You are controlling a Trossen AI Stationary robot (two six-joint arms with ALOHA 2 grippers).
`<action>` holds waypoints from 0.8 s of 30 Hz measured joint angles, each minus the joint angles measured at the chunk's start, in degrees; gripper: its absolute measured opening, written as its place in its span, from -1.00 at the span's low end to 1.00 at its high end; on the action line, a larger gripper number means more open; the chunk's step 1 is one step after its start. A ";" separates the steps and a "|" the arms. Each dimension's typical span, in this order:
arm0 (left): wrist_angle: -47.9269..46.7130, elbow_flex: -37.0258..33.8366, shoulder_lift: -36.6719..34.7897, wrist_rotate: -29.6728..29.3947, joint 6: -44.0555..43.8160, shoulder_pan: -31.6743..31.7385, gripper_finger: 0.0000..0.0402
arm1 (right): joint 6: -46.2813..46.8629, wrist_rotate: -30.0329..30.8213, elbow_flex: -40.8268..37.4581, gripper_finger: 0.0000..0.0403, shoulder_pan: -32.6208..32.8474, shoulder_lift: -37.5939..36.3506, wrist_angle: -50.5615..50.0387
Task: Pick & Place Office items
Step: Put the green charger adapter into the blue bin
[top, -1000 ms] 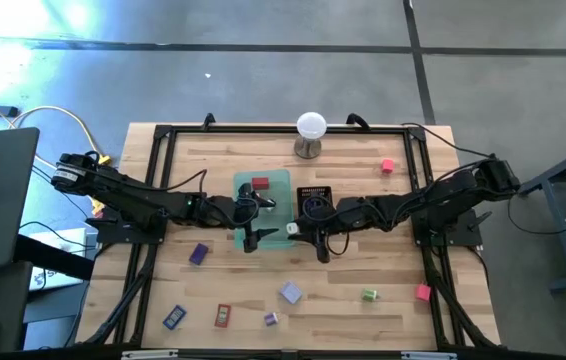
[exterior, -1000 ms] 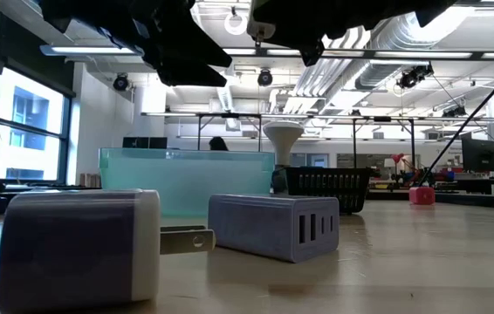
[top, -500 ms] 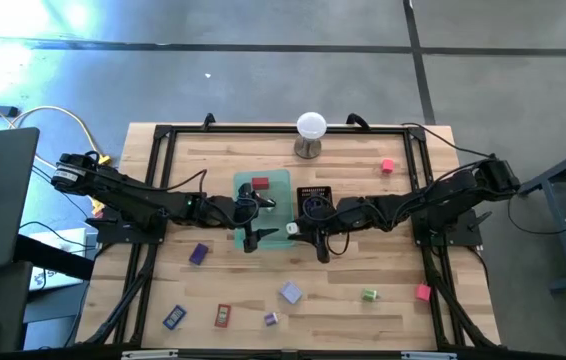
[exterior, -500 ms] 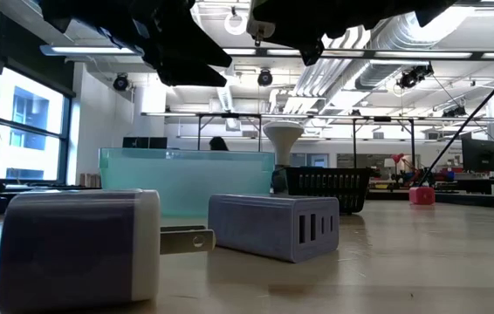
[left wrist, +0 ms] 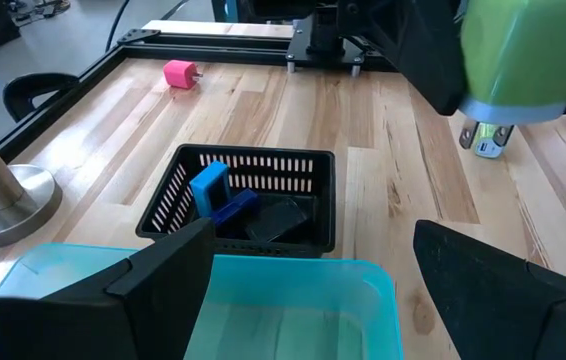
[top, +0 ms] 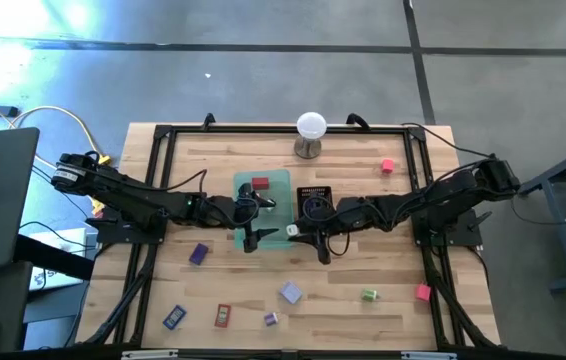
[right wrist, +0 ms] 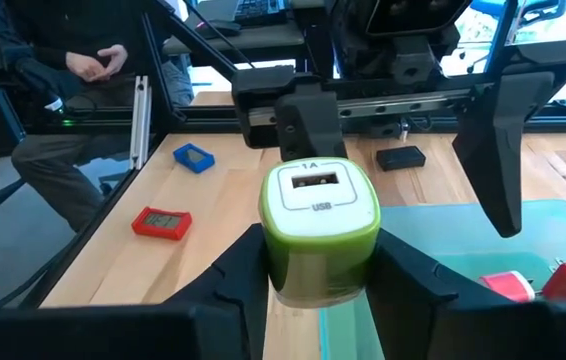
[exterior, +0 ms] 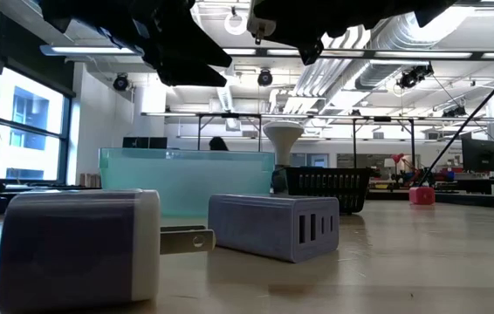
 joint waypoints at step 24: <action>0.11 0.00 0.00 0.00 0.00 0.00 0.64 | -0.02 -2.51 0.00 -0.39 -0.82 -0.02 3.02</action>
